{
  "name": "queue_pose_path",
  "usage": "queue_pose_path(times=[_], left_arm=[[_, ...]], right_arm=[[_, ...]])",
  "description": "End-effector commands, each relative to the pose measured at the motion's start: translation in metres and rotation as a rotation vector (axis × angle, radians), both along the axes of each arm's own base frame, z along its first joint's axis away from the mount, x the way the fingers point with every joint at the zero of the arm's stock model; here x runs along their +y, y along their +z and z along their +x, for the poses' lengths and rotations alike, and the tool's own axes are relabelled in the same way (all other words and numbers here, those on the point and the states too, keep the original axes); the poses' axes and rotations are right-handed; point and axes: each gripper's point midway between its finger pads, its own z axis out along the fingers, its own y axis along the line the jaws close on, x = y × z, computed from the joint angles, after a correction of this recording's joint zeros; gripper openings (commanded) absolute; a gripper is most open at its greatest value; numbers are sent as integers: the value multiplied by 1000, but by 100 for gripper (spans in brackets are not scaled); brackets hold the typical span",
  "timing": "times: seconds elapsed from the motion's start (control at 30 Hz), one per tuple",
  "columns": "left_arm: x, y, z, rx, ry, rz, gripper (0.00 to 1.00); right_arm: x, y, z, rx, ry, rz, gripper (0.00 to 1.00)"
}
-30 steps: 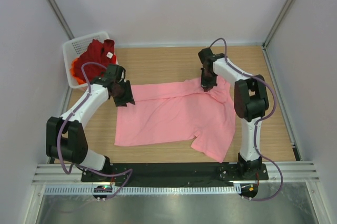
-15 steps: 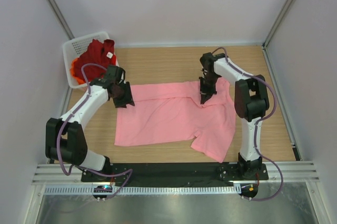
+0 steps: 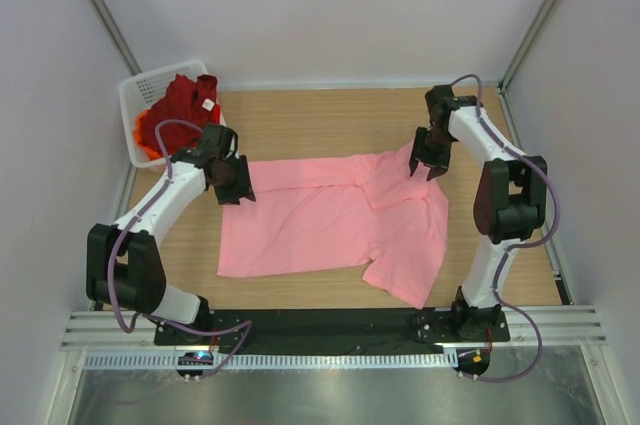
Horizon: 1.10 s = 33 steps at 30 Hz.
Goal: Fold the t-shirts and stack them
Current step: Fold the tshirt
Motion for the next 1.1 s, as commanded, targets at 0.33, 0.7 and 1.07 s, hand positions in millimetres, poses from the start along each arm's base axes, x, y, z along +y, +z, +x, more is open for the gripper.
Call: queue_pose_path(times=[0.33,0.7,1.07], left_arm=[[-4,10,36,-71,4,1,45],[2,13,68,-93,43,5,45],[6,-18,83,-35,85,35,43]], right_arm=[[-10,-5,132,-272,-22,73,55],[-28,-20,158,-270,-28,-4,53],[-34,-51,158,-213,-22,-6,47]])
